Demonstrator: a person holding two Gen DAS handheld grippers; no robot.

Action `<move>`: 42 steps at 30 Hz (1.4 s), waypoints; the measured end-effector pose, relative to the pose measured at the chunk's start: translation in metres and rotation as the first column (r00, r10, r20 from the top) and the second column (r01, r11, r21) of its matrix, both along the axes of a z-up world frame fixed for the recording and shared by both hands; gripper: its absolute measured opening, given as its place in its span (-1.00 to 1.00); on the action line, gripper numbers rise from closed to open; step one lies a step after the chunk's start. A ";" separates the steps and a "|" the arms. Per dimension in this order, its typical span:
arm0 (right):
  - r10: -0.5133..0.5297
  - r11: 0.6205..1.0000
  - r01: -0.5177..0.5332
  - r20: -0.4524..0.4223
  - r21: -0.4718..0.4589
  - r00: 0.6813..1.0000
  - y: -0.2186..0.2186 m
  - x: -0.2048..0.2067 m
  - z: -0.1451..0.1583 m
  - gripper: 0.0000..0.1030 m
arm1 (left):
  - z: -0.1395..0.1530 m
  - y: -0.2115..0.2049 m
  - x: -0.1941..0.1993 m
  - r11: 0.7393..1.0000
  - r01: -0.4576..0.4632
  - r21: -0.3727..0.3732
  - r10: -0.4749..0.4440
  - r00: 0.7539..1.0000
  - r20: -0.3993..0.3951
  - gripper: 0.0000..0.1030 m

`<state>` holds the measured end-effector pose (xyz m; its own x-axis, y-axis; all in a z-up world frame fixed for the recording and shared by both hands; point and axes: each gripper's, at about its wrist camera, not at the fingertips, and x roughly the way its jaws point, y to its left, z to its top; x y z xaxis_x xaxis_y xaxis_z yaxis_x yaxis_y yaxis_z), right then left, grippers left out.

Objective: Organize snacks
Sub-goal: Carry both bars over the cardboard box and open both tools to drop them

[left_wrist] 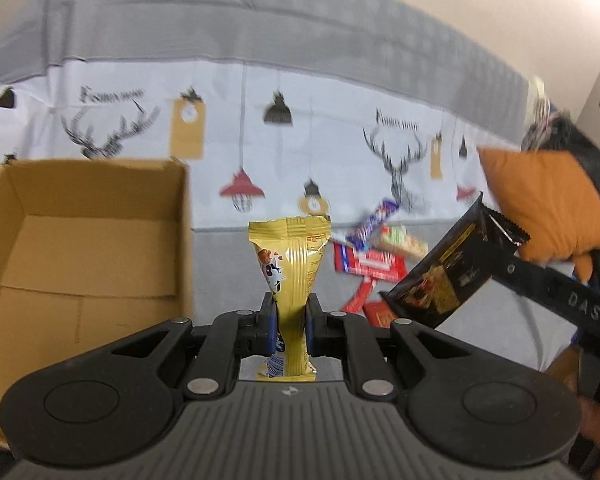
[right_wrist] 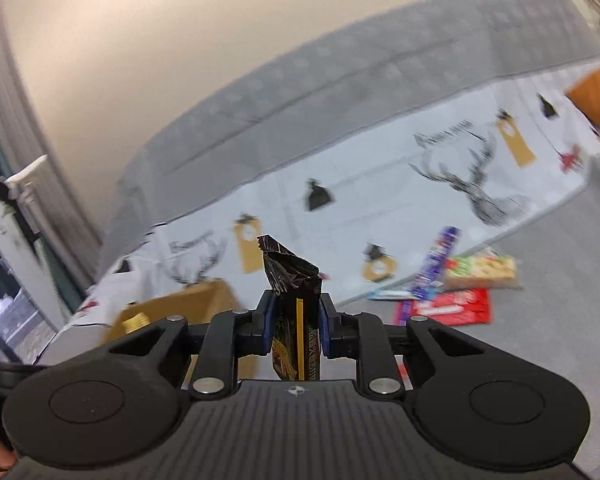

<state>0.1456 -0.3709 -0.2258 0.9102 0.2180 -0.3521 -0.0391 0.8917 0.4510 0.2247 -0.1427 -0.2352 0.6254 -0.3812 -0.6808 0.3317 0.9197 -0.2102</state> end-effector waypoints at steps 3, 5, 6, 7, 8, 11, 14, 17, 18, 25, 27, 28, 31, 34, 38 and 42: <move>0.043 0.999 -0.042 0.034 -0.020 0.999 0.032 0.002 0.028 -0.56 | 0.024 0.026 -0.007 0.999 -0.022 -0.026 0.023 0.999 0.045 -0.72; 0.073 0.997 -0.070 0.067 -0.039 0.995 0.055 0.002 0.051 -0.56 | 0.043 0.042 -0.015 0.999 -0.038 -0.033 0.041 0.995 0.093 -0.72; 0.090 0.995 -0.086 0.083 -0.049 0.993 0.067 0.002 0.061 -0.56 | 0.053 0.051 -0.019 0.998 -0.047 -0.037 0.051 0.992 0.118 -0.72; 0.105 0.993 -0.099 0.098 -0.056 0.990 0.077 0.002 0.071 -0.56 | 0.063 0.059 -0.023 0.998 -0.055 -0.041 0.060 0.988 0.139 -0.72; 0.120 0.991 -0.113 0.117 -0.065 0.986 0.089 0.001 0.082 -0.56 | 0.074 0.070 -0.029 0.997 -0.065 -0.048 0.072 0.984 0.165 -0.72; 0.166 0.985 -0.153 0.180 -0.082 0.970 0.120 -0.005 0.114 -0.56 | 0.104 0.099 -0.044 0.992 -0.084 -0.093 0.102 0.973 0.208 -0.72; 0.213 0.976 -0.195 0.240 -0.097 0.947 0.148 -0.012 0.141 -0.56 | 0.133 0.126 -0.063 0.987 -0.114 -0.113 0.142 0.950 0.278 -0.72; 0.261 0.963 -0.231 0.274 -0.137 0.926 0.171 -0.016 0.158 -0.56 | 0.152 0.143 -0.081 0.985 -0.145 -0.096 0.170 0.922 0.347 -0.72; 0.270 0.959 -0.232 0.282 -0.160 0.921 0.179 -0.018 0.162 -0.56 | 0.157 0.148 -0.085 0.984 -0.157 -0.089 0.179 0.914 0.364 -0.72; 0.334 0.936 -0.294 0.227 -0.192 0.915 0.215 -0.009 0.147 -0.55 | 0.146 0.173 -0.096 0.975 -0.217 -0.046 0.218 0.893 0.393 -0.72; 0.351 0.929 -0.317 0.189 -0.191 0.917 0.226 -0.001 0.136 -0.55 | 0.129 0.179 -0.089 0.974 -0.222 -0.046 0.224 0.907 0.357 -0.72; 0.360 0.925 -0.327 0.170 -0.192 0.917 0.231 0.001 0.129 -0.55 | 0.119 0.182 -0.083 0.974 -0.221 -0.046 0.224 0.914 0.337 -0.72; 0.381 0.914 -0.358 0.099 -0.192 0.919 0.246 0.012 0.105 -0.55 | 0.088 0.189 -0.073 0.974 -0.226 -0.034 0.226 0.934 0.278 -0.72; 0.389 0.909 -0.380 0.020 -0.173 0.921 0.255 0.024 0.077 -0.55 | 0.055 0.197 -0.057 0.973 -0.229 -0.027 0.229 0.952 0.203 -0.72; 0.394 0.904 -0.403 -0.091 -0.140 0.915 0.261 0.037 0.035 -0.55 | 0.014 0.206 -0.038 0.975 -0.224 -0.007 0.223 0.967 0.121 -0.72; 0.376 0.910 -0.400 -0.188 -0.106 0.907 0.259 0.051 0.006 -0.55 | -0.019 0.210 -0.025 0.978 -0.208 0.010 0.208 0.977 0.056 -0.72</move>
<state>0.1962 -0.1115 -0.2202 0.6921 0.4807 -0.5384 -0.3327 0.8744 0.3531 0.1998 0.0674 -0.2542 0.7263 -0.2287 -0.6482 0.1435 0.9727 -0.1824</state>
